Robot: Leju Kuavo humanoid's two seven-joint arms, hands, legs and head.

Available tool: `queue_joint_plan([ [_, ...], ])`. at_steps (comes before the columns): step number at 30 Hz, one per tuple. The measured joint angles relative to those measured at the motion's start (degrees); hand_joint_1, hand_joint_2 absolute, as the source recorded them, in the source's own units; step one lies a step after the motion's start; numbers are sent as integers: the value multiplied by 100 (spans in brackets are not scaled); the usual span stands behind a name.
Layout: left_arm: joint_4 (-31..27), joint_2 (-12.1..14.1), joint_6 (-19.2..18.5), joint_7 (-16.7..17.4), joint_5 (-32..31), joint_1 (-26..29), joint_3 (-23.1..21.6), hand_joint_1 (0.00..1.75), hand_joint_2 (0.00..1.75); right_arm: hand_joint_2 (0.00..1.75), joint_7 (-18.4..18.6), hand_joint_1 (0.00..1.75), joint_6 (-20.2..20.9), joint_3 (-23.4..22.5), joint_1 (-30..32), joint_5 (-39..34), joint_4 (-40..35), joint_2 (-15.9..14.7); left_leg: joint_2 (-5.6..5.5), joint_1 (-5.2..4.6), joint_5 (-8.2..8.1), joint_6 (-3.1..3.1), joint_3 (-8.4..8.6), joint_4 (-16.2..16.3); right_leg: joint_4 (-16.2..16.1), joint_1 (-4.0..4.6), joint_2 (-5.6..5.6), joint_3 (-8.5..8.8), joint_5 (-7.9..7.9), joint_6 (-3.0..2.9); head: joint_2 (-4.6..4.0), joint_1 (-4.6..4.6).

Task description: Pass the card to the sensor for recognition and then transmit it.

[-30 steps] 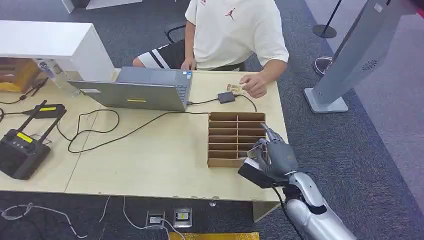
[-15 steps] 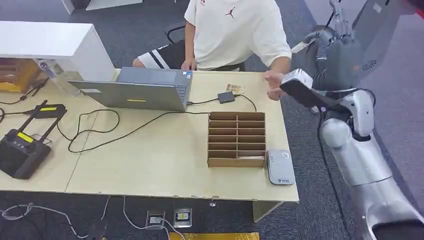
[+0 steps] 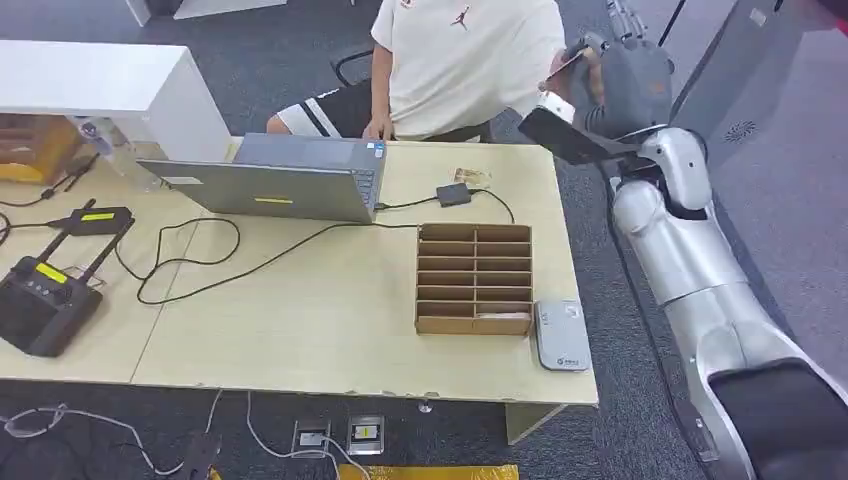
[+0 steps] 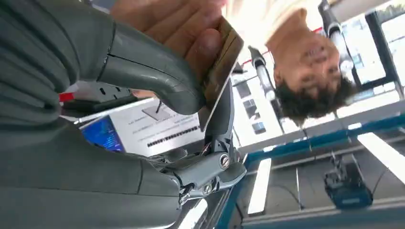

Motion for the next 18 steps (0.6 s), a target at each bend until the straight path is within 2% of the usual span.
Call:
queue_joint_plan([
  [5,0,31,-2,0,4,-1,-50,0,175,175,11,175,6,120,-5,15,574,155,-1,1,0,0,0,0,-2,0,-1,0,0,0,0,4],
  [9,2,46,9,0,39,2,-61,0,175,175,50,175,368,188,-15,-55,920,258,0,1,0,0,0,0,-3,1,1,1,0,0,0,4],
  [12,2,48,24,0,66,9,-63,0,175,175,109,175,452,232,-11,-107,1121,330,0,1,0,0,0,0,-3,1,0,-1,0,0,0,2],
  [13,2,48,28,0,66,11,-66,0,175,175,122,141,461,262,-12,-116,1171,343,0,1,0,0,0,0,-3,1,0,0,0,0,0,0],
  [14,2,48,28,0,66,12,-66,0,175,175,122,0,461,275,-12,-123,1212,352,0,1,0,0,0,0,-2,1,-1,0,0,0,0,2],
  [18,2,50,20,0,63,11,-94,0,175,175,24,0,275,330,-11,-140,1337,387,0,1,0,0,0,0,-2,1,1,-1,0,0,0,0],
])
